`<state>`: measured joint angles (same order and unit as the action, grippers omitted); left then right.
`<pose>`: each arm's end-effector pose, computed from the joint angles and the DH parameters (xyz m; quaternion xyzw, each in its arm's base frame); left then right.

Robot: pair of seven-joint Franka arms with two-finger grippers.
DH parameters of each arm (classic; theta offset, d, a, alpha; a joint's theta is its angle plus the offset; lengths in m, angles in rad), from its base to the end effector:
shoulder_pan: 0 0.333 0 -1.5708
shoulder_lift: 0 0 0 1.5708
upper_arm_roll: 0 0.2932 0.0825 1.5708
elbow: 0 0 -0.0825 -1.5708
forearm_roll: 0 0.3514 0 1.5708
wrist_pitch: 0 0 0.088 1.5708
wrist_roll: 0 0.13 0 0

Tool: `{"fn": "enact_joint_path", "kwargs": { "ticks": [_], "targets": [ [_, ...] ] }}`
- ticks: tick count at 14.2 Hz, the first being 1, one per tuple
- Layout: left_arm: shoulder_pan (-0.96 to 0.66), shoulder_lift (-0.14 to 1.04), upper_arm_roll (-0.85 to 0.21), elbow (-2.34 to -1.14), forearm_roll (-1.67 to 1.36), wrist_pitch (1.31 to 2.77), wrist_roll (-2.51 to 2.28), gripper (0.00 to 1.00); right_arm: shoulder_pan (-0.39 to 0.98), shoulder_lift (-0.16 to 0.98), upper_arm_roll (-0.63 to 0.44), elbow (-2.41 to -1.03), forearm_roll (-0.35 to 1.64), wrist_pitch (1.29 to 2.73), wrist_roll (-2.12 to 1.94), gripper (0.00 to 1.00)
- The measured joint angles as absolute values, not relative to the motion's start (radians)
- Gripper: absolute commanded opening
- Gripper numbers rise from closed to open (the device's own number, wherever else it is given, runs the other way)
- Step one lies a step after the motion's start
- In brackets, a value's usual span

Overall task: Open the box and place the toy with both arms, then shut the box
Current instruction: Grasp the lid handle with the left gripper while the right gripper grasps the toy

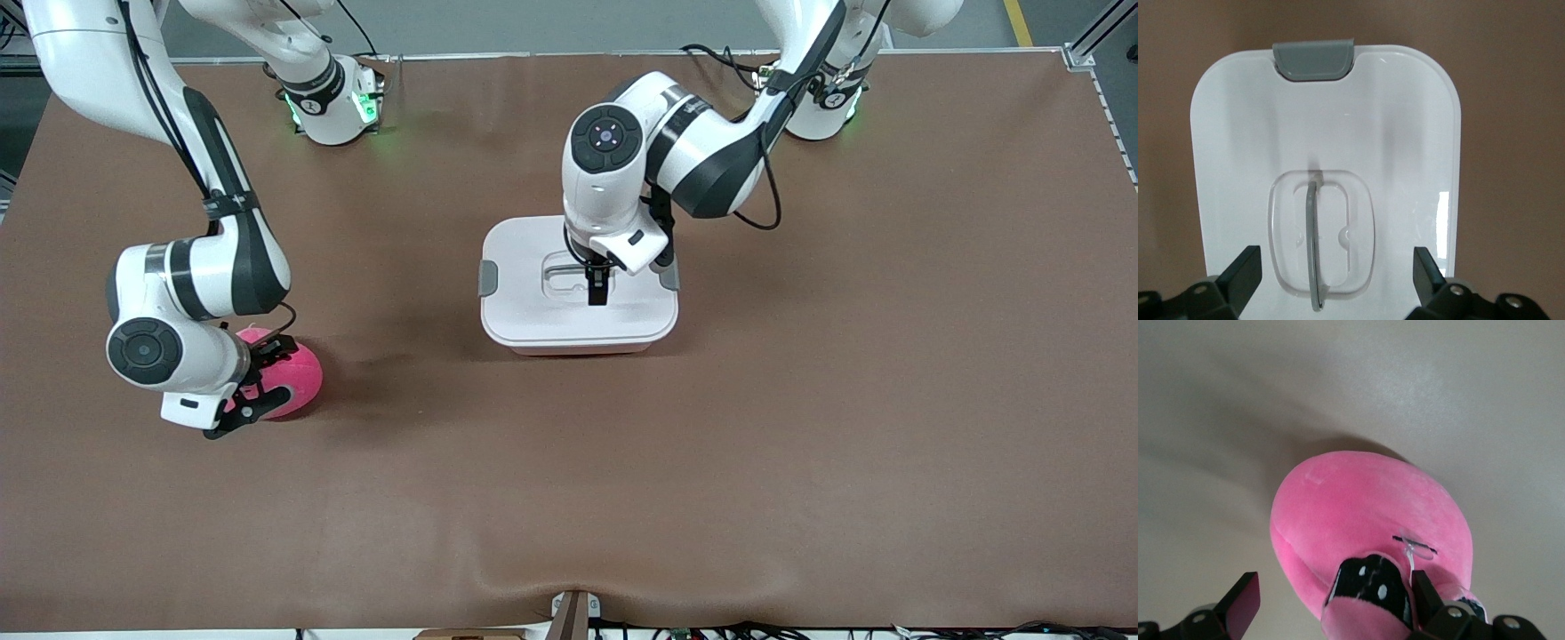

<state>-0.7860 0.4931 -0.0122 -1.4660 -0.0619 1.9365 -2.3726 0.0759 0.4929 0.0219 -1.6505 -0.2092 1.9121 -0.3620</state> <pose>0.4526 -0.4707 0.3638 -0.6968 -0.7165 0.0315 0.0117 0.6075 0.0391 0.2861 0.9521 0.2694 -0.1252 0.0726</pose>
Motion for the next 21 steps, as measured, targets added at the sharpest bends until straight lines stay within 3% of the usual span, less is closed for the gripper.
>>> {"fn": "enact_joint_path", "kwargs": {
  "ticks": [4,5,6,8,9,11,12,15,17,19,21],
  "targets": [
    [-0.821,0.529,-0.012,-1.466,-0.062,1.997,-2.434,1.00,0.076,0.488,0.021,-1.651,-0.212,1.912,-0.412,1.00],
    [-0.824,0.533,-0.012,-1.466,-0.062,2.004,-2.436,1.00,0.076,0.488,0.021,-1.650,-0.212,1.912,-0.420,0.95],
    [-0.825,0.535,-0.012,-1.467,-0.061,2.004,-2.436,1.00,0.076,0.487,0.020,-1.650,-0.213,1.912,-0.431,0.78],
    [-0.825,0.539,-0.011,-1.471,-0.059,2.004,-2.436,1.00,0.075,0.486,0.018,-1.650,-0.214,1.912,-0.480,0.61],
    [-0.825,0.541,-0.011,-1.474,-0.059,2.004,-2.436,1.00,0.073,0.485,0.016,-1.649,-0.214,1.913,-0.502,0.46],
    [-0.826,0.546,-0.011,-1.485,-0.059,2.004,-2.436,1.00,0.069,0.483,0.013,-1.647,-0.214,1.913,-0.527,0.09],
    [-0.828,0.547,-0.011,-1.493,-0.059,2.004,-2.436,1.00,0.069,0.483,0.011,-1.647,-0.214,1.913,-0.550,0.00],
    [-0.834,0.548,-0.011,-1.517,-0.048,2.004,-2.436,1.00,0.065,0.483,0.007,-1.646,-0.214,1.913,-0.628,0.00],
    [-0.836,0.548,-0.011,-1.522,-0.045,2.006,-2.436,0.55,0.064,0.482,0.006,-1.641,-0.214,1.914,-0.641,0.00],
    [-0.842,0.548,-0.011,-1.522,-0.043,2.010,-2.436,0.37,0.065,0.482,0.007,-1.629,-0.214,1.916,-0.642,0.00],
    [-0.848,0.548,-0.011,-1.522,-0.043,2.011,-2.436,0.26,0.070,0.480,0.011,-1.610,-0.214,1.918,-0.631,0.00]
  ]
}}
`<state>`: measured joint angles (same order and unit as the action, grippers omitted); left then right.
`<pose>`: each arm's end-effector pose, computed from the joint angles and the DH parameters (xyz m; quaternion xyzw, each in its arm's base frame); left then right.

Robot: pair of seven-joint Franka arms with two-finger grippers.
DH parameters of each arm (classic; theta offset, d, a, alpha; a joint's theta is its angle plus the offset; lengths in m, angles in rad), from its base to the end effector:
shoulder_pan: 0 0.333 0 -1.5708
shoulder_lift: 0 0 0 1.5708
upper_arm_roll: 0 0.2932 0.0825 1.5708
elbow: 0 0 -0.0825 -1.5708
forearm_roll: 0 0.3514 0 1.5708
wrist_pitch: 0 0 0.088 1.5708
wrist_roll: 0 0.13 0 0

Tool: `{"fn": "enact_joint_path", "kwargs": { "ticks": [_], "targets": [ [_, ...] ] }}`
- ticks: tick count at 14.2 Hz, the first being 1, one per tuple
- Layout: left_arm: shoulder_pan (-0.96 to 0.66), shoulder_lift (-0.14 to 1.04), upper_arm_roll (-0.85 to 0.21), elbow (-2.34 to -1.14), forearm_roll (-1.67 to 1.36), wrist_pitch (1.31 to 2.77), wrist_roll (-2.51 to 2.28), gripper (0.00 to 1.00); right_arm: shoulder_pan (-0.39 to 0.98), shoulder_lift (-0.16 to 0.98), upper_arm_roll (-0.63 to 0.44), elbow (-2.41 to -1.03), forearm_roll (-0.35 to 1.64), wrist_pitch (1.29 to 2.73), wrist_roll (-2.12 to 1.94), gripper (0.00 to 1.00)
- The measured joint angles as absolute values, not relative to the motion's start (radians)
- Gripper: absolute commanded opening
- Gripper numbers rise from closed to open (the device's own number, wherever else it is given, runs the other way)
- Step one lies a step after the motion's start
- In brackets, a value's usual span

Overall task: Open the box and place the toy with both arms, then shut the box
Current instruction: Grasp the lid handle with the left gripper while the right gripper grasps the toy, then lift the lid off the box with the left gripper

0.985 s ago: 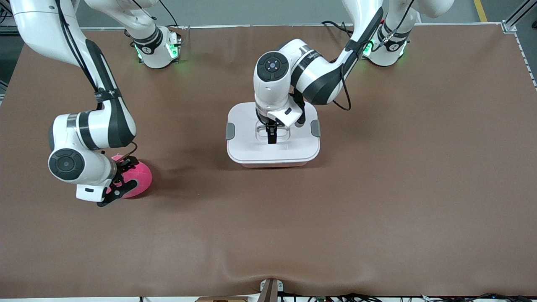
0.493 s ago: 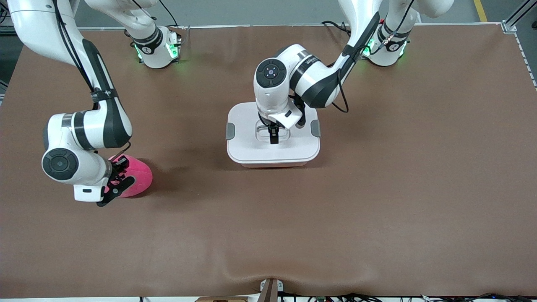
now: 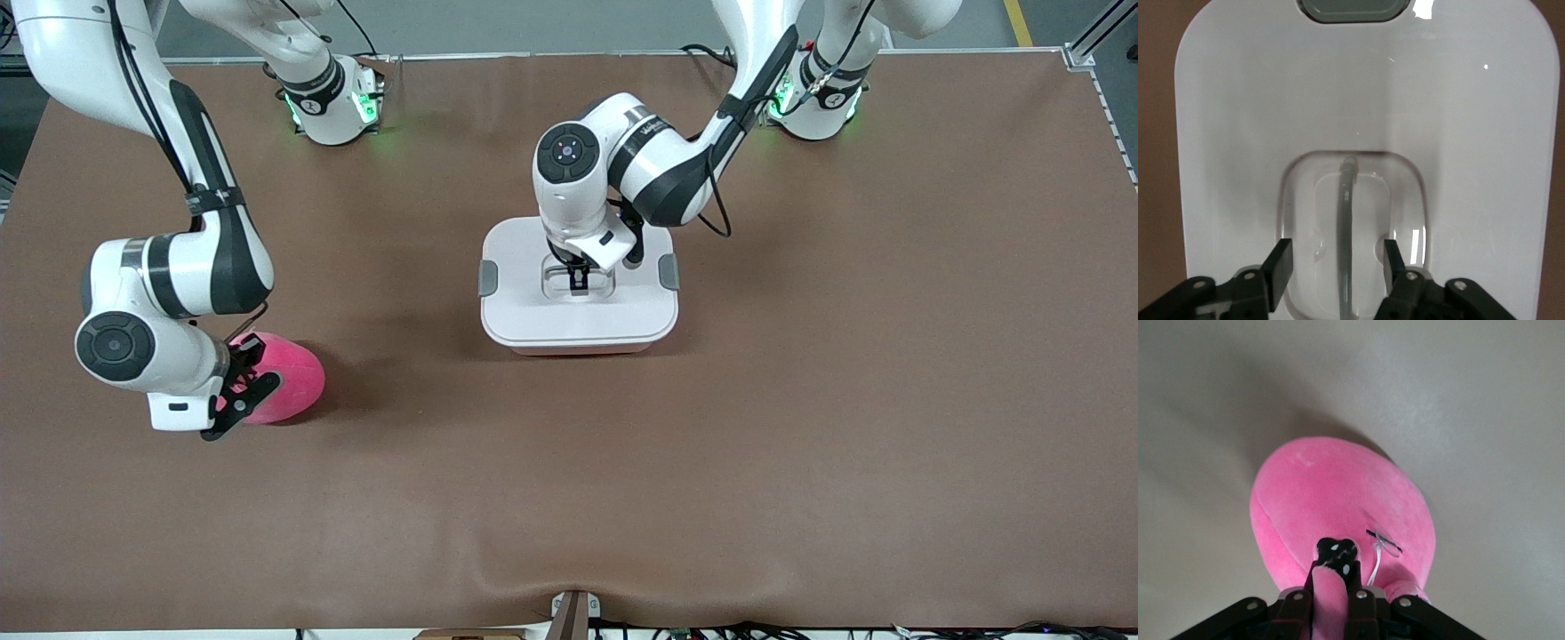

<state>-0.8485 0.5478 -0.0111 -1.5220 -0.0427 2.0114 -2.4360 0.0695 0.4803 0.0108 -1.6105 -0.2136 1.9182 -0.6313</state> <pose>0.4233 -0.4952 0.3098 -0.6972 -0.7159 0.0196 0.0308 0.6196 0.0296 0.3105 0.9133 0.3868 -0.1080 0.0674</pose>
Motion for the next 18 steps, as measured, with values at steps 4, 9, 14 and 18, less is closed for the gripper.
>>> {"fn": "enact_joint_path", "kwargs": {
  "ticks": [4,9,14,18],
  "targets": [
    [-0.849,0.547,-0.008,-1.522,-0.042,2.017,-2.435,0.06,0.102,0.465,0.054,-1.565,-0.213,1.919,-0.613,0.00],
    [-0.845,0.536,-0.005,-1.520,-0.041,2.022,-2.433,0.00,0.160,0.417,0.075,-1.545,-0.213,1.919,-0.615,0.00],
    [-0.846,0.528,-0.005,-1.520,-0.040,2.022,-2.430,0.00,0.224,0.392,0.077,-1.535,-0.213,1.962,-0.616,0.00],
    [-0.845,0.510,-0.004,-1.519,-0.011,2.023,-2.413,0.00,0.250,0.376,0.077,-1.534,-0.213,1.997,-0.664,0.00]
  ]
}}
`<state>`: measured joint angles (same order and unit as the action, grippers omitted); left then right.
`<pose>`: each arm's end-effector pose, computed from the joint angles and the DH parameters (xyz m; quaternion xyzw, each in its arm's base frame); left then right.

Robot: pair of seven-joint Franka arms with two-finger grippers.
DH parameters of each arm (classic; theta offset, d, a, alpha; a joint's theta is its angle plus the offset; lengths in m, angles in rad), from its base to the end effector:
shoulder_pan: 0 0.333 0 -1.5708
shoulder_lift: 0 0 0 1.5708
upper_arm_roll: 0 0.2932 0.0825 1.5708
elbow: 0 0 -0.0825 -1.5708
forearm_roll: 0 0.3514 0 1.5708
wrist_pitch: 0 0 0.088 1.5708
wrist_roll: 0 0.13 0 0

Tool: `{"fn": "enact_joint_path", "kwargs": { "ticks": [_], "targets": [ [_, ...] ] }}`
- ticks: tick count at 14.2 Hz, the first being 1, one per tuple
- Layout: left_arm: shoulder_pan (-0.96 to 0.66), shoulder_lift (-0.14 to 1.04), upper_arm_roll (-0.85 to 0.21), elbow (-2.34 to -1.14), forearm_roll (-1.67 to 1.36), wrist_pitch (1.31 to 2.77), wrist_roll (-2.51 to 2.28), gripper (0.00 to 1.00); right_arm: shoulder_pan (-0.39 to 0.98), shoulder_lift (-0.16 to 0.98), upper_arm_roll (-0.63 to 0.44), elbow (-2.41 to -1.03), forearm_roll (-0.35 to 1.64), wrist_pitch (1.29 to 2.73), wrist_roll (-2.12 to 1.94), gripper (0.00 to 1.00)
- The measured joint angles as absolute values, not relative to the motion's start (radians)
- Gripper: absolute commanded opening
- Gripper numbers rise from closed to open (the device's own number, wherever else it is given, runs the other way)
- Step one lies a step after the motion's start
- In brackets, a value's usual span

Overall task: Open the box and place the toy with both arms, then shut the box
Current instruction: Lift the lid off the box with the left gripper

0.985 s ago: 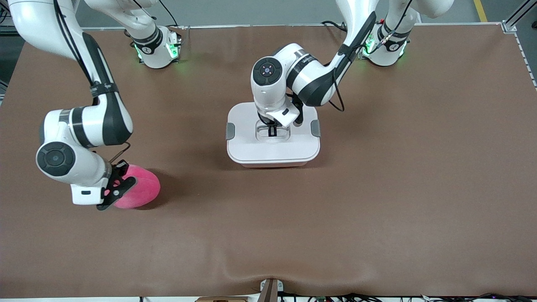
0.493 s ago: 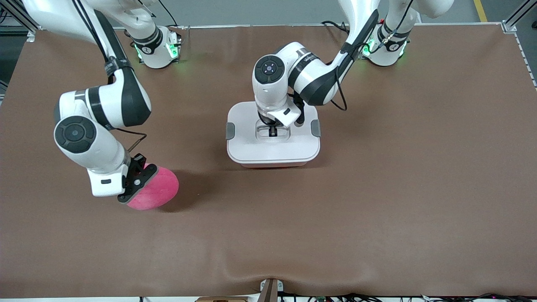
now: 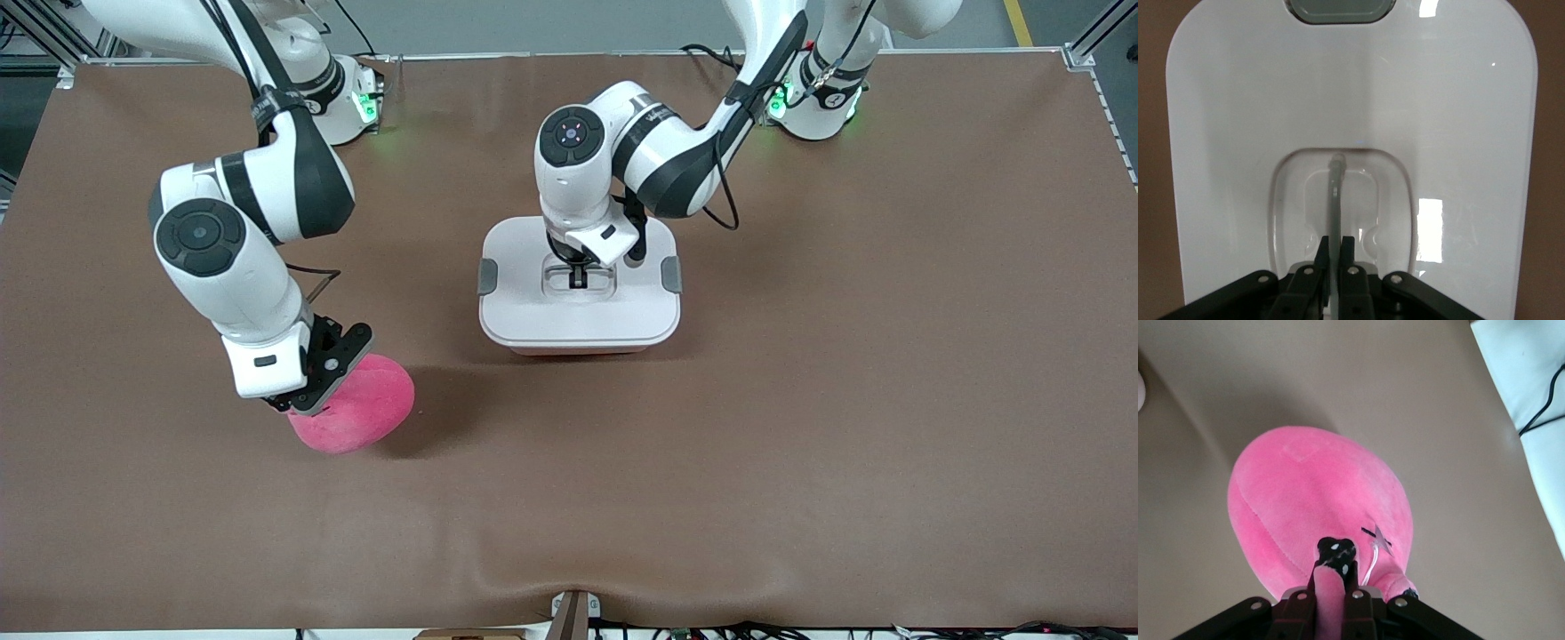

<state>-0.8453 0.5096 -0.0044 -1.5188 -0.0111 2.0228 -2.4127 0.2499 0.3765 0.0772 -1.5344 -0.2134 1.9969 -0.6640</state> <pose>0.4314 -0.4915 0.3370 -0.7079 -0.7063 0.0059 0.0032 0.6160 0.1845 0.4158 0.8578 0.5051 0.0287 0.0909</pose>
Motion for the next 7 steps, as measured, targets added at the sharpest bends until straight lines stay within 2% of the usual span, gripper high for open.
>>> {"fn": "enact_joint_path", "kwargs": {
  "ticks": [7],
  "targets": [
    [-0.805,0.461,0.003,-1.519,-0.011,1.999,-2.408,0.00,0.251,0.374,0.077,-1.534,-0.213,2.053,-0.851,0.00]
  ]
}}
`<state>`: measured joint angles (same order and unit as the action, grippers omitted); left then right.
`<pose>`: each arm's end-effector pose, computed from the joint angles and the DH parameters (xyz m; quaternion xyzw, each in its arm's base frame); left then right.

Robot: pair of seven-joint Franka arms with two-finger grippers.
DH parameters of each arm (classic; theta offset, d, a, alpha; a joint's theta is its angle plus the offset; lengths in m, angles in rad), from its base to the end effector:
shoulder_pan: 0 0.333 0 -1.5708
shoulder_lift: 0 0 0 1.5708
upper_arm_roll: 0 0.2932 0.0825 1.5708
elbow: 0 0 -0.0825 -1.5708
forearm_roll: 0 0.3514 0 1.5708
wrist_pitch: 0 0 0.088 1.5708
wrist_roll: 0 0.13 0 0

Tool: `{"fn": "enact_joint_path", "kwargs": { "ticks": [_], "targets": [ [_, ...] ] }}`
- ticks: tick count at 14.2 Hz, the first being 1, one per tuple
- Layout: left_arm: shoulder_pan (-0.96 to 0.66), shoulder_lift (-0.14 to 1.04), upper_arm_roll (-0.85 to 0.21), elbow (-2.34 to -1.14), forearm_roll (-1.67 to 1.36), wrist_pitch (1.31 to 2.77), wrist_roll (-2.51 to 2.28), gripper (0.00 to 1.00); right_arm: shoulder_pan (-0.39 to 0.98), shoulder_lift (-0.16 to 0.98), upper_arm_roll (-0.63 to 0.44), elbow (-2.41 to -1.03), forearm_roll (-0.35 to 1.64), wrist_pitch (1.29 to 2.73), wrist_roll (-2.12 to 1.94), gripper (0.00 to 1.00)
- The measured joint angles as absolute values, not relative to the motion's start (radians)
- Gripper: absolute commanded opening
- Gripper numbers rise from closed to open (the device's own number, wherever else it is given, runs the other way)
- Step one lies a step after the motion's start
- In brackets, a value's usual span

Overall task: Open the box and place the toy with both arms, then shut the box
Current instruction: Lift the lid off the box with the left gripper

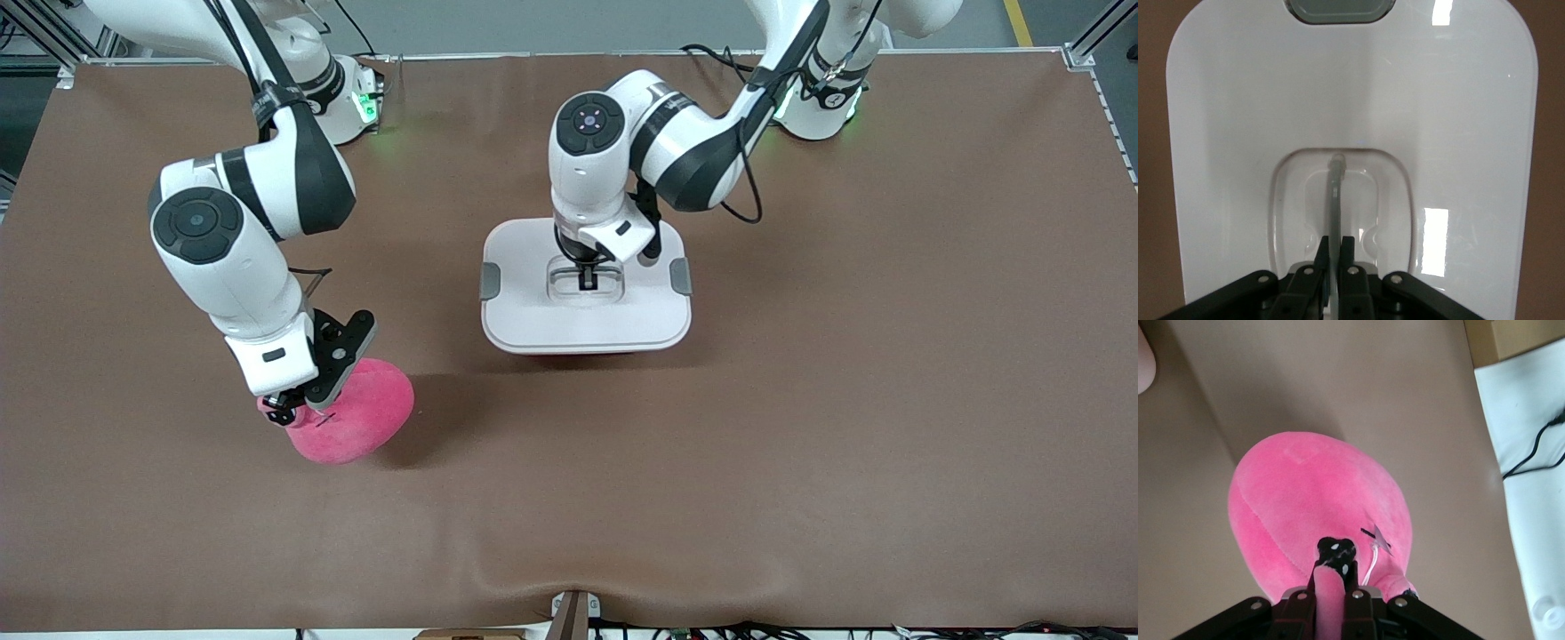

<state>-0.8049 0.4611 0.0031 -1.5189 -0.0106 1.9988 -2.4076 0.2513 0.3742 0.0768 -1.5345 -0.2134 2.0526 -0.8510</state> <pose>0.4512 -0.4679 0.3664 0.6932 0.7207 -0.0045 0.0093 0.6213 0.1886 0.4228 0.8039 0.5843 0.0482 0.0998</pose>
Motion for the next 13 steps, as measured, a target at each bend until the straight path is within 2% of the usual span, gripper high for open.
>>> {"fn": "enact_joint_path", "kwargs": {
  "ticks": [9,13],
  "targets": [
    [-0.570,0.274,0.006,-1.561,-0.010,1.857,-2.175,0.00,0.320,0.357,0.079,-1.539,-0.230,2.073,-1.010,0.00],
    [-0.475,0.229,0.006,-1.579,-0.010,1.842,-2.116,0.00,0.453,0.326,0.081,-1.542,-0.407,2.071,-1.011,0.00]
  ]
}}
